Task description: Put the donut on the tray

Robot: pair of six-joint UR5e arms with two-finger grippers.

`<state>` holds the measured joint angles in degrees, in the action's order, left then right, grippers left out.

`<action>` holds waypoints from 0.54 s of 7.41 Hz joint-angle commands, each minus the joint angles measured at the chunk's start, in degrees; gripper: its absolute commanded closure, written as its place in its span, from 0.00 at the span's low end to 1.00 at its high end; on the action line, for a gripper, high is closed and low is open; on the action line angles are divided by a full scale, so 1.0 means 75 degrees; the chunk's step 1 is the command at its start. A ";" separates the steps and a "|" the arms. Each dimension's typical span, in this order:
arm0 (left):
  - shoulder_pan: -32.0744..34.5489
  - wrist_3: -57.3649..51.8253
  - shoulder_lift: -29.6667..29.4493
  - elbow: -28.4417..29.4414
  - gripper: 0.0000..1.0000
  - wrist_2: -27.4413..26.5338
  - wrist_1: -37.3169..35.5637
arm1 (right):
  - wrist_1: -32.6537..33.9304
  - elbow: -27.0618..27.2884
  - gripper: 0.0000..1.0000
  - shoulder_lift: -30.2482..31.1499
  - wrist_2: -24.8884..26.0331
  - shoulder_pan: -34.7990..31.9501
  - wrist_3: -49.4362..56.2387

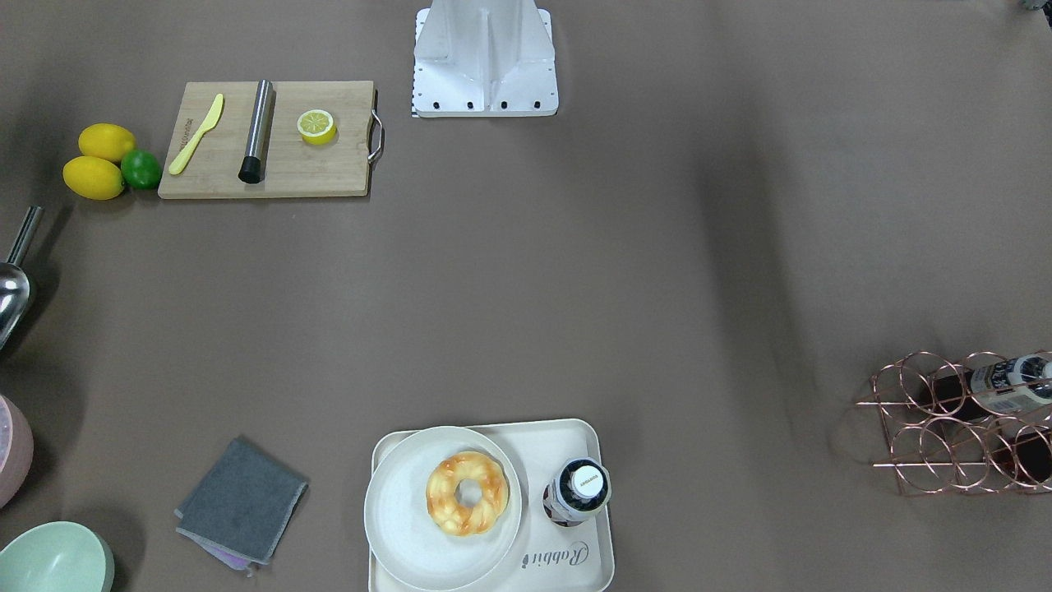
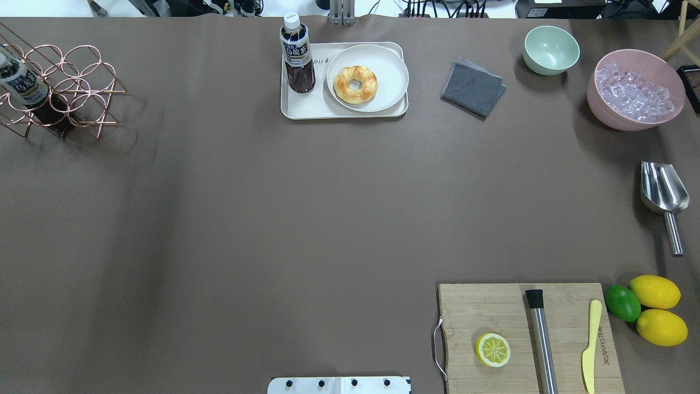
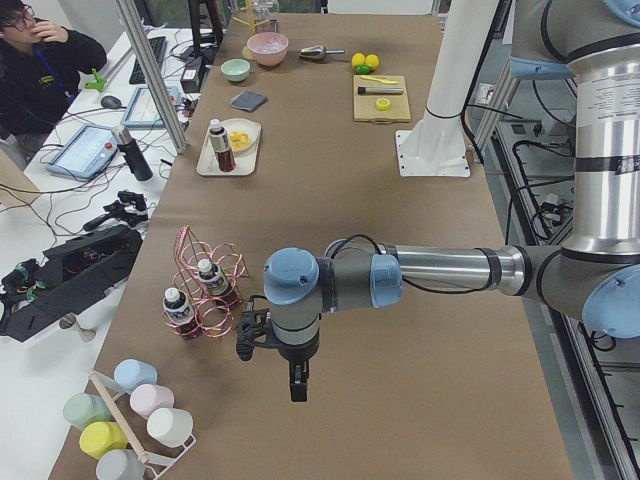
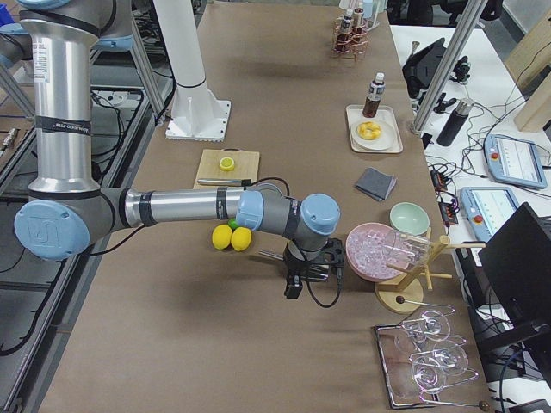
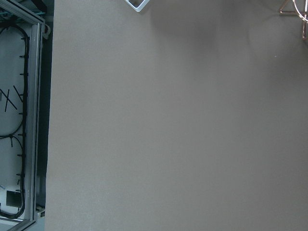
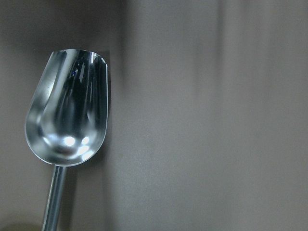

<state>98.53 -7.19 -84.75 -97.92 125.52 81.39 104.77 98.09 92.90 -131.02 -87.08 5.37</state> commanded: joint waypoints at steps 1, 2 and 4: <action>-0.0001 -0.0025 -0.0056 0.0119 0.02 0.0010 0.0035 | 0.0012 -0.0071 0.01 -0.0047 -0.0050 -0.0037 0.0022; -0.0001 -0.0037 -0.0056 0.0131 0.02 -0.0001 0.0047 | 0.0012 -0.0071 0.01 -0.0047 -0.0050 -0.0037 0.0011; -0.0024 -0.0037 -0.0079 0.0142 0.02 -0.0025 0.0047 | 0.0012 -0.0071 0.01 -0.0047 -0.0050 -0.0037 0.0011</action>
<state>98.47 -7.44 -85.25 -96.94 125.47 81.70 104.86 97.58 92.52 -131.39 -87.35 5.46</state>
